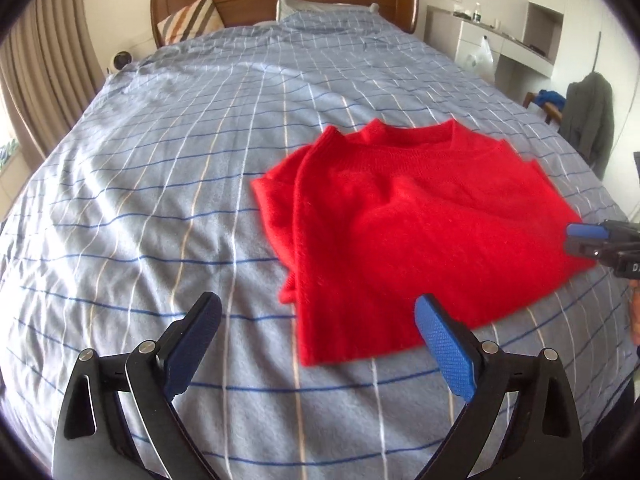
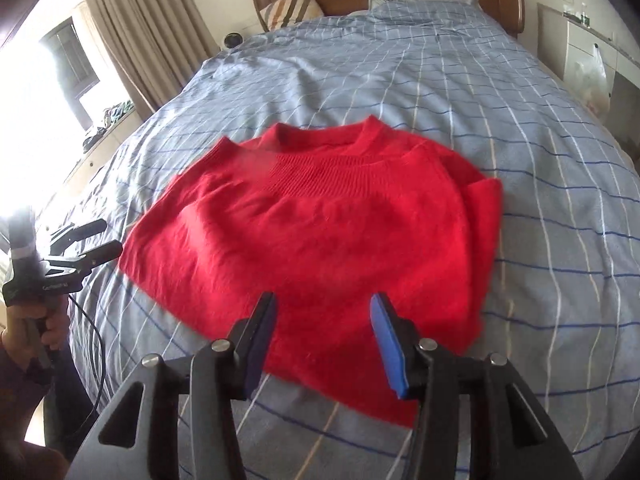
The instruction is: Fold small clothes
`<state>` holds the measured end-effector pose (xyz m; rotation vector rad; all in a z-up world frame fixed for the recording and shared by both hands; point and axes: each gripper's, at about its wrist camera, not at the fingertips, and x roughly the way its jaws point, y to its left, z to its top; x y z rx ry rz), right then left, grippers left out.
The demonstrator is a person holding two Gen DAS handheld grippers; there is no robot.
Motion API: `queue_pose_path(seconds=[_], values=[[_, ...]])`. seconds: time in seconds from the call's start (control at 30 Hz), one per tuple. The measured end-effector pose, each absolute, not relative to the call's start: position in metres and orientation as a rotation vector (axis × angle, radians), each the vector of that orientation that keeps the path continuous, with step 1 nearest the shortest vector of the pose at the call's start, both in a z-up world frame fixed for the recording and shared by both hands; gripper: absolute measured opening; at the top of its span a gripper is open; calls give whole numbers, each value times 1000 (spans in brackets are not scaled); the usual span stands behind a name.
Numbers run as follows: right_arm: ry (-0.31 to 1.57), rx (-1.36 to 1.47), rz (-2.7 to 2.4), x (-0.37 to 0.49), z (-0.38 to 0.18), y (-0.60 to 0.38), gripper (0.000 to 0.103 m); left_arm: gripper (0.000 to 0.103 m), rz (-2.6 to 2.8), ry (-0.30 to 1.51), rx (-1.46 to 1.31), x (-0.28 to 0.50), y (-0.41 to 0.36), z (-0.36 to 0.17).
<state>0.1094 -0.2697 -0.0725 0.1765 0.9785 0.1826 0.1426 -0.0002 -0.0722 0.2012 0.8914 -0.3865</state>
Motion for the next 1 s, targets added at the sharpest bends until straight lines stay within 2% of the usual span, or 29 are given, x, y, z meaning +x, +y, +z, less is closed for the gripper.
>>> queue_pose_path(seconds=[0.1, 0.2, 0.3, 0.33, 0.6, 0.8, 1.0], values=[[1061, 168, 105, 104, -105, -267, 50, 98, -318, 953, 290, 128, -9, -98], [1001, 207, 59, 77, -93, -270, 52, 98, -280, 948, 254, 103, 6, -100], [935, 203, 49, 52, -75, -261, 71, 99, -260, 938, 192, 83, 14, -96], [914, 189, 40, 45, -70, -256, 72, 99, -248, 936, 184, 79, 15, -96], [878, 158, 14, 24, -64, -225, 73, 99, -231, 939, 184, 67, 12, -99], [884, 120, -40, 21, -69, -213, 80, 99, -223, 946, 161, 70, 12, -105], [928, 73, -137, 20, -92, -202, 82, 103, -215, 973, 170, 76, 6, -131]])
